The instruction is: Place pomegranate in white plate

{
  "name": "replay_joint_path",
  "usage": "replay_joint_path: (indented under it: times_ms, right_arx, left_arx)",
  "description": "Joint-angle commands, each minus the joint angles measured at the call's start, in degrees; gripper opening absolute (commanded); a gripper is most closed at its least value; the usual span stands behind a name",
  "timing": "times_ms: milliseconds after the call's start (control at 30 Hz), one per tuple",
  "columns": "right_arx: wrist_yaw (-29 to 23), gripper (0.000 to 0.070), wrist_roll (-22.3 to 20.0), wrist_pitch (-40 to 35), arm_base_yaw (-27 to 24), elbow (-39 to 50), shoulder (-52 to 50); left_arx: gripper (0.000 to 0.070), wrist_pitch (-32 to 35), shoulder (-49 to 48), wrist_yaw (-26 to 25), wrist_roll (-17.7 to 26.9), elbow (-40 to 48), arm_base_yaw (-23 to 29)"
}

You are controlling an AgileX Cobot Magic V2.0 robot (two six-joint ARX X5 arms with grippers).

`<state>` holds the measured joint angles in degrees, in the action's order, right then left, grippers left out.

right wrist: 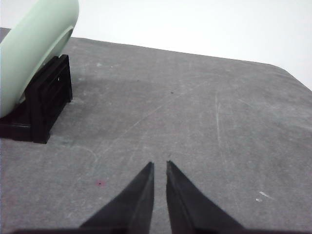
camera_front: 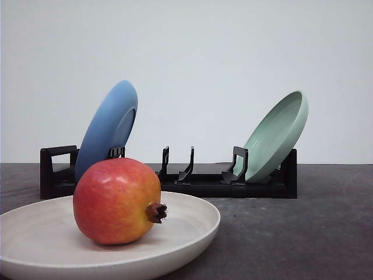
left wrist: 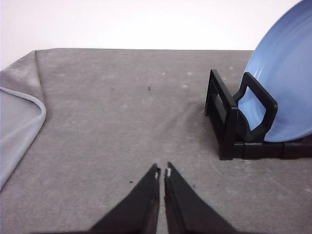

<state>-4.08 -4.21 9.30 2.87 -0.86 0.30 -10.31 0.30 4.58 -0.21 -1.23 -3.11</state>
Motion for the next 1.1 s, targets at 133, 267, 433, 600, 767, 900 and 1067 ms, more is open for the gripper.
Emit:
replay_joint_path:
  times_ms: [133,267,433,600,767,900,1067]
  right_arx:
    - [-0.01,0.0045,0.79,-0.38,-0.86,0.31,-0.09]
    - [-0.01,0.0045,0.78,-0.38,-1.26,0.31,-0.09]
    - [0.0,0.0045,0.76,-0.38,-1.25,0.31,-0.09]
    - [0.0,0.0045,0.79,-0.39,-1.25,0.31,-0.09]
    - [-0.01,0.0045,0.78,-0.38,-1.25,0.31,-0.09]
    - [0.0,0.0045,0.78,-0.38,-1.25,0.31,-0.09]
    - [0.01,0.0045,0.78,-0.35,-1.25,0.31,-0.09]
  left_arx:
    - [0.0,-0.35,-0.13,-0.12,-0.31,0.55,0.0]
    - [0.0,-0.35,-0.13,-0.12,-0.31,0.55,0.0]
    - [0.0,-0.35,-0.13,-0.13,-0.31,0.55,0.0]
    - [0.0,-0.35,-0.13,-0.12,-0.31,0.55,0.0]
    - [0.0,-0.35,-0.13,-0.12,-0.31,0.55,0.0]
    - [0.0,-0.35,-0.13,-0.13,-0.31,0.55,0.0]
    - [0.0,-0.33,-0.13,-0.13,-0.31,0.55,0.24]
